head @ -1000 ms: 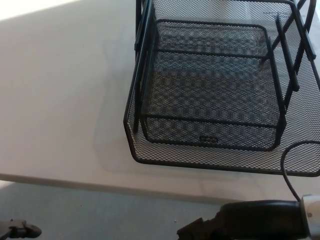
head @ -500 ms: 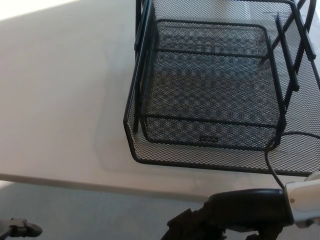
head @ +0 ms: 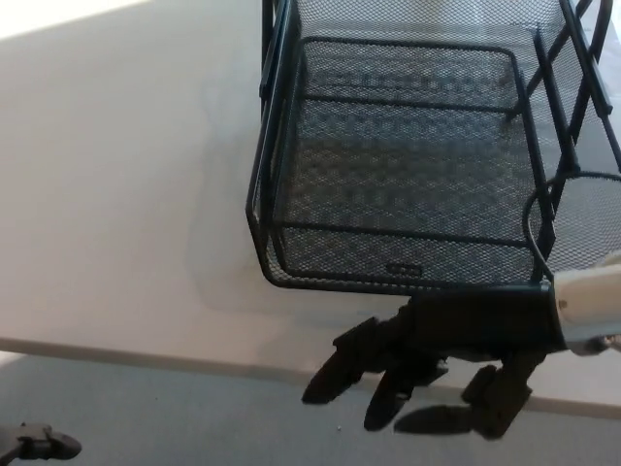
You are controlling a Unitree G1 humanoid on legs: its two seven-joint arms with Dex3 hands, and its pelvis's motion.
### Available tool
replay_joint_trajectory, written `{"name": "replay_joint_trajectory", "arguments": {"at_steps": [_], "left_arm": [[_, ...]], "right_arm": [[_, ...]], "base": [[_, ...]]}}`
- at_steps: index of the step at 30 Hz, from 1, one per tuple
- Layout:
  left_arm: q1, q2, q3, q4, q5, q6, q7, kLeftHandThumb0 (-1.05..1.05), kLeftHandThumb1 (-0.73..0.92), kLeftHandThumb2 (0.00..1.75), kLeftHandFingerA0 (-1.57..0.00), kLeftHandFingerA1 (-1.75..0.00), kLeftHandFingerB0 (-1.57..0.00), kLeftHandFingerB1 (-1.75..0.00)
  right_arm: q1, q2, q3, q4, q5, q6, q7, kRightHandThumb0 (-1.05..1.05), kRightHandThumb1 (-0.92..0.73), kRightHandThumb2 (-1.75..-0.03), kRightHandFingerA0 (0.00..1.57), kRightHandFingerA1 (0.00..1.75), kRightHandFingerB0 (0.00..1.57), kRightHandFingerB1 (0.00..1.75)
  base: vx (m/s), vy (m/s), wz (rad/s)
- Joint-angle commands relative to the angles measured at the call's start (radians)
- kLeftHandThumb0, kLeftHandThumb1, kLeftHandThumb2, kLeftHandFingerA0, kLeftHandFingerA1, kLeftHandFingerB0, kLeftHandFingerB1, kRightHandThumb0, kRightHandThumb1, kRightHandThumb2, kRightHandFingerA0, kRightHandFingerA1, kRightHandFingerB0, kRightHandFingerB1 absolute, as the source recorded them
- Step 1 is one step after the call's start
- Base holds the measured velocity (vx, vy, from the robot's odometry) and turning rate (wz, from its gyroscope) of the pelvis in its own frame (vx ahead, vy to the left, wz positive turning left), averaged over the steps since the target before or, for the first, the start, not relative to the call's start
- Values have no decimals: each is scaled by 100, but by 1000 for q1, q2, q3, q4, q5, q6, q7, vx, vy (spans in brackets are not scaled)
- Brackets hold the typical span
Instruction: A balck drawer is kept on the middle of the table and the robot uses its right hand to push it back away from the robot
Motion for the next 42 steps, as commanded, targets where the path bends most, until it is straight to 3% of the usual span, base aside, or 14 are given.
{"name": "replay_joint_trajectory", "arguments": {"at_steps": [1,2,6,7,9,10,11,12,14,15,16,17,18,42], "left_arm": [[1,4,-1,5,9,-18,-3,-63,71,62,-35,-34,-32,-31],[1,3,1,6,7,-19,-3,-67,60,93,-30,-48,-22,-43],[-3,2,1,8,8,-11,-4,-67,59,93,-30,-48,-22,-43],[-2,3,0,7,10,-13,-3,-63,70,62,-35,-33,-32,-31],[4,4,-1,3,11,-18,-2,-64,70,62,-34,-33,-32,-31],[8,5,0,0,9,-21,-3,-68,59,93,-30,-48,-23,-43],[11,6,2,-2,8,-24,-4,-68,59,93,-30,-48,-23,-43],[12,7,3,-1,7,-25,-6,-63,70,61,-35,-34,-32,-31],[14,6,4,-1,5,-25,-5,-62,70,61,-35,-34,-32,-32],[15,5,6,-2,4,-24,-3,-67,58,92,-31,-49,-22,-43],[16,4,6,-3,5,-23,-1,-67,58,92,-31,-49,-22,-43],[15,4,2,-3,11,-19,7,-67,59,92,-31,-48,-24,-44],[16,3,2,-2,12,-18,10,-67,59,92,-32,-49,-24,-44],[17,0,1,-9,14,-15,6,-67,59,92,-32,-49,-23,-43]], "right_arm": [[-78,36,39,148,-70,11,26,-63,-82,-64,37,39,30,33],[-99,52,54,197,-92,1,22,-64,-66,-101,35,54,18,45],[-129,89,72,297,-122,-35,11,-63,-65,-100,34,55,19,45],[-133,96,73,314,-128,-39,11,-63,-64,-100,34,55,18,45],[-144,119,77,378,-144,-60,5,-62,-64,-100,36,56,18,45],[-151,133,80,418,-154,-78,1,-59,-62,-101,37,57,17,46],[-158,143,81,448,-164,-93,-2,-59,-62,-101,37,57,17,46],[-166,155,83,482,-175,-110,-1,-66,-77,-66,40,41,29,34],[-177,165,85,518,-188,-129,-2,-66,-77,-65,41,40,30,34],[-190,175,87,554,-201,-144,-3,-66,-77,-65,42,40,30,34],[-198,180,87,573,-207,-151,-1,-66,-77,-65,42,40,30,34],[-214,186,84,596,-215,-153,0,-58,-62,-101,38,56,18,45],[-225,192,80,616,-220,-158,1,-67,-76,-67,41,39,30,34],[-304,204,-29,702,-250,-191,56,-63,-79,-64,45,39,32,34]], "base": [[0,0,0],[0,0,0],[0,0,0],[0,0,0],[0,0,0],[0,0,0],[0,0,0],[0,0,0],[0,0,0],[0,0,0],[0,0,0],[0,0,0],[0,0,0],[0,0,0]]}}
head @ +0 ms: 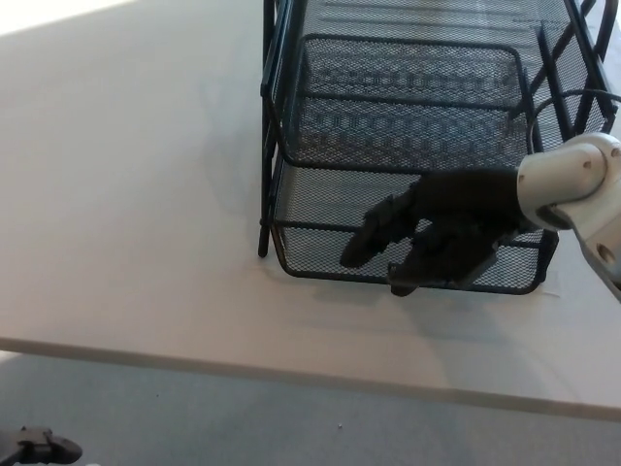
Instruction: A balck drawer is kept on the middle of the table and the robot uses its right hand to push it back away from the robot
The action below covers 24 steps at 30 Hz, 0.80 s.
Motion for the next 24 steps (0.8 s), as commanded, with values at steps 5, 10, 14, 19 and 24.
{"name": "replay_joint_trajectory", "arguments": {"at_steps": [5,10,14,19,24], "left_arm": [[9,1,1,-8,5,-9,2,-65,58,92,-32,-49,-24,-44],[18,4,3,-10,5,-21,5,-66,59,92,-35,-50,-23,-43],[19,3,1,-7,8,-17,7,-66,59,92,-34,-50,-23,-43],[16,3,-1,-1,12,-18,9,-66,59,92,-34,-49,-23,-43],[17,7,0,-1,12,-21,13,-67,60,93,-35,-50,-24,-43]], "right_arm": [[65,-21,-38,-52,1,-12,41,-66,-75,-65,43,38,31,34],[161,-54,-49,-146,8,-7,62,-65,-75,-65,43,38,31,33],[250,-102,-72,-301,54,23,110,-60,-61,-100,38,56,18,45],[344,-189,-123,-576,111,59,158,-59,-65,-101,35,54,17,44],[405,-238,-194,-769,192,52,190,-62,-79,-66,41,37,30,32]], "base": [[0,0,0],[0,0,0],[0,0,0],[0,0,0],[0,0,0]]}}
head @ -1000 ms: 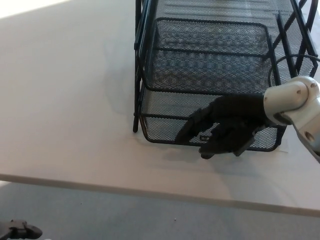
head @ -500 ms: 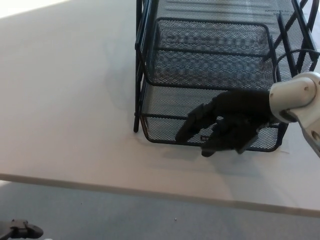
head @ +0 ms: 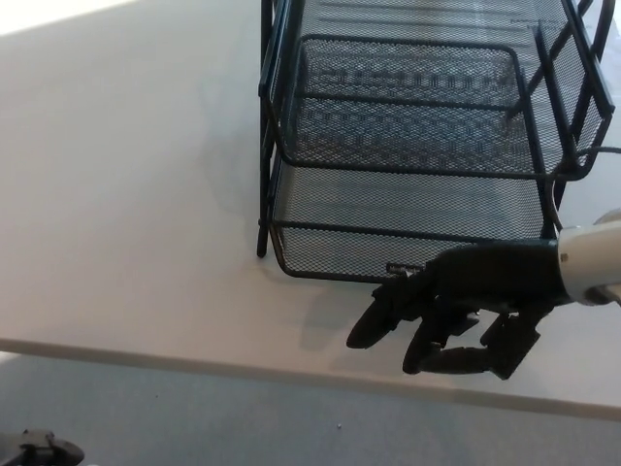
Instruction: A balck drawer is kept on the middle of the table and the robot uses its right hand to push it back away from the robot
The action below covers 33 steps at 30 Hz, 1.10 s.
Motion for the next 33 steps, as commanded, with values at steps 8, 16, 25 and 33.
{"name": "replay_joint_trajectory", "arguments": {"at_steps": [8,16,25,33], "left_arm": [[4,8,0,8,8,-15,8,-66,59,92,-34,-50,-24,-43],[7,10,2,-1,7,-11,9,-64,58,91,-33,-49,-23,-43],[5,16,4,2,5,-21,5,-66,59,92,-35,-50,-23,-43],[5,15,6,3,8,-9,12,-65,58,92,-33,-49,-23,-43]], "right_arm": [[241,-174,-309,-547,359,98,122,-62,-77,-66,41,38,30,33],[522,-203,-304,-497,276,-1,100,-57,-64,-101,36,55,17,45],[747,-151,-302,-188,182,-163,2,-58,-66,-102,35,54,17,44],[852,-32,-316,-9,195,-175,-113,-63,-73,-66,44,37,34,33]], "base": [[0,0,0],[0,0,0],[0,0,0],[0,0,0]]}}
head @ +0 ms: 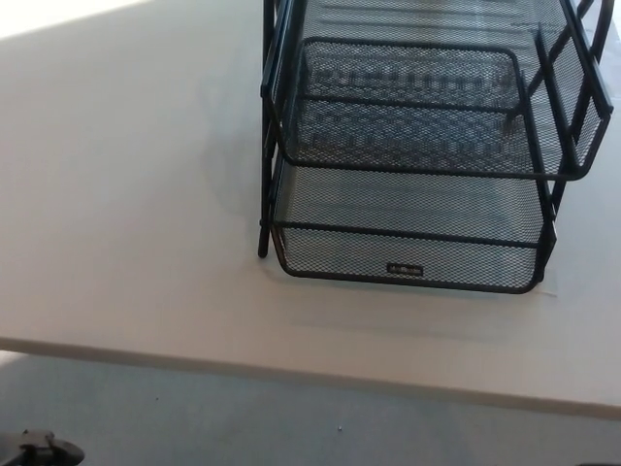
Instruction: A balck drawer is kept on the middle of the table and the robot uses its right hand to push it back away from the robot
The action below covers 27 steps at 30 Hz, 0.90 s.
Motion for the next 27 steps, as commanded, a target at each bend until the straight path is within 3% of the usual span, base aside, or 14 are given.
{"name": "replay_joint_trajectory", "arguments": {"at_steps": [1,5,12,17,19,20,21,22,27], "left_arm": [[4,14,1,3,9,-4,16,-65,58,92,-33,-49,-23,-43],[5,16,4,2,4,-12,5,-67,59,92,-34,-50,-23,-43],[6,20,1,1,10,-13,12,-66,59,92,-34,-49,-23,-43],[0,20,2,3,9,-12,10,-66,59,92,-34,-50,-23,-43],[3,22,1,0,10,-16,7,-66,60,92,-34,-50,-23,-43],[2,22,3,1,7,-15,6,-65,59,92,-35,-50,-22,-43],[1,21,5,2,4,-13,5,-65,59,92,-35,-50,-22,-43],[5,21,7,1,2,-14,6,-64,58,92,-36,-51,-23,-43],[6,19,2,3,8,-9,8,-66,59,92,-35,-50,-23,-43]], "right_arm": [[47,85,-18,132,2,-65,-116,-63,-73,-66,44,37,34,33],[47,131,-25,217,-62,-107,-214,-59,-75,-63,53,38,42,35],[0,148,-68,353,-154,-164,-388,-59,-69,-65,53,42,41,38],[-30,100,4,405,-401,-173,-606,-51,-73,-60,59,43,47,36],[-35,97,21,422,-438,-162,-644,-48,-73,-61,59,44,47,37],[-38,95,27,430,-449,-165,-657,-52,-60,-87,54,56,44,51],[-42,93,33,440,-463,-170,-672,-52,-60,-87,54,56,44,51],[-47,94,55,461,-511,-162,-729,-49,-71,-62,66,45,51,39],[-78,111,131,570,-614,-132,-874,-51,-72,-62,76,52,57,40]], "base": [[0,0,0],[0,0,0],[0,0,0],[0,0,0],[0,0,0],[0,0,0],[0,0,0],[0,0,0],[0,0,0]]}}
